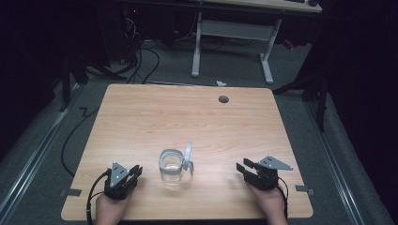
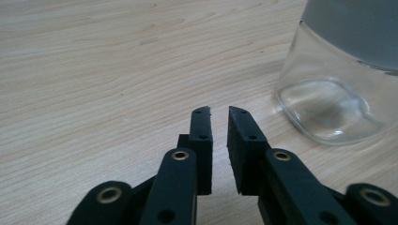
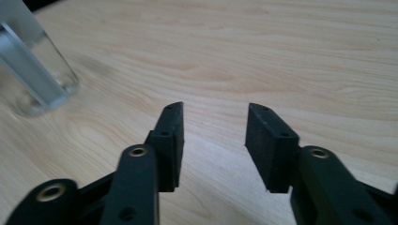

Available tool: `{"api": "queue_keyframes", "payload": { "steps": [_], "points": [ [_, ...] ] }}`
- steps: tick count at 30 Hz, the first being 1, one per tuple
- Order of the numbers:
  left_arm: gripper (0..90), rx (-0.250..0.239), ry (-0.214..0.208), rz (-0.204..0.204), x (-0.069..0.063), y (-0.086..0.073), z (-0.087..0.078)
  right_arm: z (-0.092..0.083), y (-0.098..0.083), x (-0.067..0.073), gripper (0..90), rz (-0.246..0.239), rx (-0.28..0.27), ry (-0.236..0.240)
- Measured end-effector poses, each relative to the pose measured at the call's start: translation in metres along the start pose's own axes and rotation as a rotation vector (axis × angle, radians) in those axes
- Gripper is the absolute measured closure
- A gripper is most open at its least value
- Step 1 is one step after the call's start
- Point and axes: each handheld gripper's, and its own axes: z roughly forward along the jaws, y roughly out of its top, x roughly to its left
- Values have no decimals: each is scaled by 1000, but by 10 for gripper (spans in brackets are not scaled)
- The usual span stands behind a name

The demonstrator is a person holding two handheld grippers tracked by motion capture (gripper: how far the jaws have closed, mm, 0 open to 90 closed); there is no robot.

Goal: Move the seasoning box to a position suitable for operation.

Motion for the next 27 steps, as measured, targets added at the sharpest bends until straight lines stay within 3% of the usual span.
{"api": "queue_keyframes", "payload": {
  "steps": [2, 5, 7, 12, 16, 17, 20, 27],
  "points": [
    [820, -6, 0, -17, -2, 0, 0, 4, -5, -1, 604, 11, 22, -3],
    [830, -3, -13, -4, -3, -2, -3, 7, -7, -2, 638, 31, 39, -11],
    [845, -12, -20, -3, -3, 0, -6, 8, -6, -1, 697, 42, 34, 18],
    [880, 0, -27, 0, 1, 1, -6, 14, -4, 12, 747, -10, 44, 2],
    [879, 11, -31, 12, 1, 1, -4, 23, -1, 29, 749, -36, 58, 3],
    [864, 18, -26, 13, 1, 0, -3, 27, 1, 37, 810, -46, 55, 6],
    [863, 24, -26, 14, 1, 0, -3, 30, 4, 47, 876, -83, 57, 12],
    [880, 14, -26, 4, 1, 2, -4, 42, 12, 86, 900, -171, 63, 130]
  ]
}}
